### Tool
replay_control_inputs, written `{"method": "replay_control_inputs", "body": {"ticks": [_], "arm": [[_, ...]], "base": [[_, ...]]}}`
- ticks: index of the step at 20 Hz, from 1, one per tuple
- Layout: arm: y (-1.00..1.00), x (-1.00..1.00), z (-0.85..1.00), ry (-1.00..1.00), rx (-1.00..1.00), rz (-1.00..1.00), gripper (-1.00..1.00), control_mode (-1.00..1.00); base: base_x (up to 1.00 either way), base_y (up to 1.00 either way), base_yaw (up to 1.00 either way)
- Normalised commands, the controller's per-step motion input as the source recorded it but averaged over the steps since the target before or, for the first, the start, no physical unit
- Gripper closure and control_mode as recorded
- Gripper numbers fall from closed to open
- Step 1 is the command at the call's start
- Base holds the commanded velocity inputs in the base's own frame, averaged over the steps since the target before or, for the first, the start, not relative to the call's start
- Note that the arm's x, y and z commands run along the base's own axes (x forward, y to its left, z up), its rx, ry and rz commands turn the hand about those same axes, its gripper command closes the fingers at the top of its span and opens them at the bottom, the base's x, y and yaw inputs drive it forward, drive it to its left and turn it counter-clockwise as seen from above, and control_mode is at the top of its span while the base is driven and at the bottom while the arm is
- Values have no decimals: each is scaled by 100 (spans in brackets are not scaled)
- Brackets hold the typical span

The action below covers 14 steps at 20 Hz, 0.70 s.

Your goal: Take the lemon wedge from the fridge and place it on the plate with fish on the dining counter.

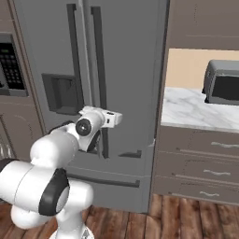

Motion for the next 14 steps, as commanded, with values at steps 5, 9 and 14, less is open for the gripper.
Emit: {"method": "replay_control_inputs", "body": {"ticks": [5, 9, 14], "arm": [[-96, -100, 60, -10, 15, -28, -100, -100], [-46, -88, 94, 0, 1, -42, -100, -100], [-19, -58, 100, 2, 0, -49, -100, -100]], "base": [[0, 0, 0], [0, 0, 0], [0, 0, 0]]}}
